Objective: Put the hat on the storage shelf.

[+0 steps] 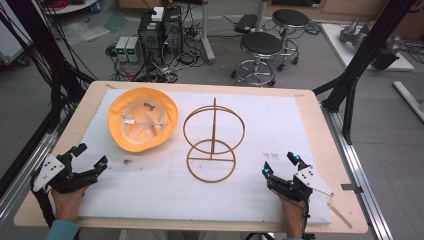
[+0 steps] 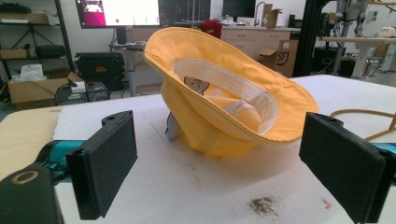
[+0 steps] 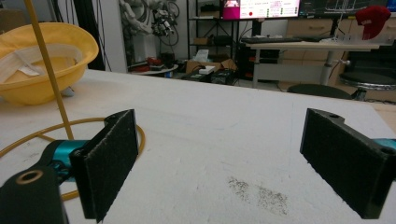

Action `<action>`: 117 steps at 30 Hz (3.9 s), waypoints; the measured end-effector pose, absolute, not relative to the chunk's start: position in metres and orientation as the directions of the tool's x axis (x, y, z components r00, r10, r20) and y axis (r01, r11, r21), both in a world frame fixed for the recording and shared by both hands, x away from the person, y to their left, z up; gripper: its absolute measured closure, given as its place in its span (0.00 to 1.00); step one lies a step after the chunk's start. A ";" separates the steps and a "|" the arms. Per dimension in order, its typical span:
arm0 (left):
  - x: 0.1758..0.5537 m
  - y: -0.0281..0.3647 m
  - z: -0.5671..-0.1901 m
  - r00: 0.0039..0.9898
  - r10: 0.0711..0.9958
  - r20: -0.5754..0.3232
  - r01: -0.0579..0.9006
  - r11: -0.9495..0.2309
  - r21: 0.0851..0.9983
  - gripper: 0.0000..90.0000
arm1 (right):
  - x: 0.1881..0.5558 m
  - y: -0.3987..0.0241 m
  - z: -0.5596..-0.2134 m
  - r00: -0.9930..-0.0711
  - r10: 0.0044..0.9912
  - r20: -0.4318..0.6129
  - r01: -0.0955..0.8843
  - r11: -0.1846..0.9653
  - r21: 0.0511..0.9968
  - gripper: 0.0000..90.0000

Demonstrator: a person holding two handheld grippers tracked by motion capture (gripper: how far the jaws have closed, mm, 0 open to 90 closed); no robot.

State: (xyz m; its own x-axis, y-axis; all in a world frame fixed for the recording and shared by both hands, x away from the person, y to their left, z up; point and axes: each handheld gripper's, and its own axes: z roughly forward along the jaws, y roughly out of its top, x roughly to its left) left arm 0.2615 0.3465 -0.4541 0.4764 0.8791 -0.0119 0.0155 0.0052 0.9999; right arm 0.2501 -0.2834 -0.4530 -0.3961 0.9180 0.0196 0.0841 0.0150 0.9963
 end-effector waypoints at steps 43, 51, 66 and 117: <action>0.270 0.346 -0.450 0.476 0.878 -0.045 0.086 0.004 0.996 0.13 | 0.251 -0.282 -0.453 -0.397 0.918 0.009 0.089 0.029 0.996 0.12; 0.283 0.345 -0.420 0.481 0.877 -0.013 0.101 -0.040 0.994 0.13 | 0.251 -0.282 -0.453 -0.394 0.919 0.006 0.093 0.033 0.995 0.12; 0.321 0.344 -0.365 0.516 0.856 0.030 0.180 -0.143 0.973 0.12 | 0.252 -0.281 -0.452 -0.397 0.918 0.006 0.101 0.037 0.994 0.12; 0.413 0.330 -0.381 0.607 0.784 -0.128 0.528 -0.277 0.803 0.66 | 0.252 -0.280 -0.452 -0.397 0.918 0.000 0.108 0.047 0.993 0.12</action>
State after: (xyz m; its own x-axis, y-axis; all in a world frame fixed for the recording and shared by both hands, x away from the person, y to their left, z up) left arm 0.4134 0.3297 -0.3807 0.6070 0.7843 -0.1284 0.5280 -0.2772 0.8027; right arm 0.2521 -0.2801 -0.4521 -0.3975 0.9176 0.0003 0.1082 0.0466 0.9930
